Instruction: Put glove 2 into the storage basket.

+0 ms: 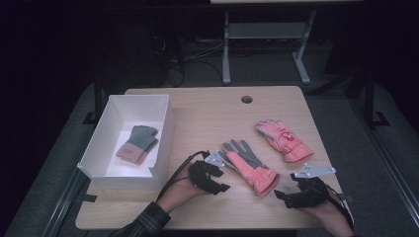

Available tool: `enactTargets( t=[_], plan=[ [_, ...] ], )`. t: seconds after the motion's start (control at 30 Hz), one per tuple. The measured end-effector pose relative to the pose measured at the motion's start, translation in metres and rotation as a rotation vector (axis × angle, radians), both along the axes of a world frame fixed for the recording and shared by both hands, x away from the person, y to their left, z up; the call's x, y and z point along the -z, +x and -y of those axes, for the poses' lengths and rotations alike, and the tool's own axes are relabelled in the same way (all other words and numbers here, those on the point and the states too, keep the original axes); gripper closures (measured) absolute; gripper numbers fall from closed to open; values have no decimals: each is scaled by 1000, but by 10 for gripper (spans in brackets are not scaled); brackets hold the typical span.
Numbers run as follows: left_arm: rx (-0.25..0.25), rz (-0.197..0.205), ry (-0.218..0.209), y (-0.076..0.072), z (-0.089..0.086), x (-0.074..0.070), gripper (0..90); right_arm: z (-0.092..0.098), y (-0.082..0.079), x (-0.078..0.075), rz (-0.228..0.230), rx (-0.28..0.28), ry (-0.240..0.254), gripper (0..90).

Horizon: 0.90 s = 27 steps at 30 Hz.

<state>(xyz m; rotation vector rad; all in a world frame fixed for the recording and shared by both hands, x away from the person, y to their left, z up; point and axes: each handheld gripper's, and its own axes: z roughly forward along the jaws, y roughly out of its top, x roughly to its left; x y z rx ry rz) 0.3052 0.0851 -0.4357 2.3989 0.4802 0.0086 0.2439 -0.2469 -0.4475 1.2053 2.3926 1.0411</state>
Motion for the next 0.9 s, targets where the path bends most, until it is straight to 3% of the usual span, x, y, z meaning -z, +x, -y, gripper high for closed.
enactTargets(
  t=[0.2, 0.4, 0.43, 0.6, 0.67, 0.7, 0.73, 0.8, 0.9],
  plan=[
    [-35, 40, -16, -9, -24, 4, 266, 8, 10, -8, -6, 1, 10, 235],
    [-71, 25, -35, -12, -41, 11, 261, 10, 35, -22, -32, 13, 18, 282],
    [-58, 28, -23, -12, -43, 11, 259, 11, 39, -25, -33, 14, 14, 282],
    [-76, 27, -35, -12, -45, 13, 259, 14, 61, -35, -32, 31, 11, 281],
    [-78, 41, -31, -12, -44, 13, 259, 15, 82, -40, -28, 22, -3, 293],
    [-78, 41, -31, -12, -44, 13, 259, 15, 82, -40, -28, 22, -3, 293],
    [-76, 44, -29, -12, -44, 13, 259, 17, 95, -42, -27, 17, 1, 307],
    [-73, 41, -24, -11, -44, 13, 259, 17, 99, -43, -31, 21, 5, 316],
    [-79, 39, -24, -10, -43, 15, 259, 20, 118, -43, -35, 29, 8, 339]
  ],
)
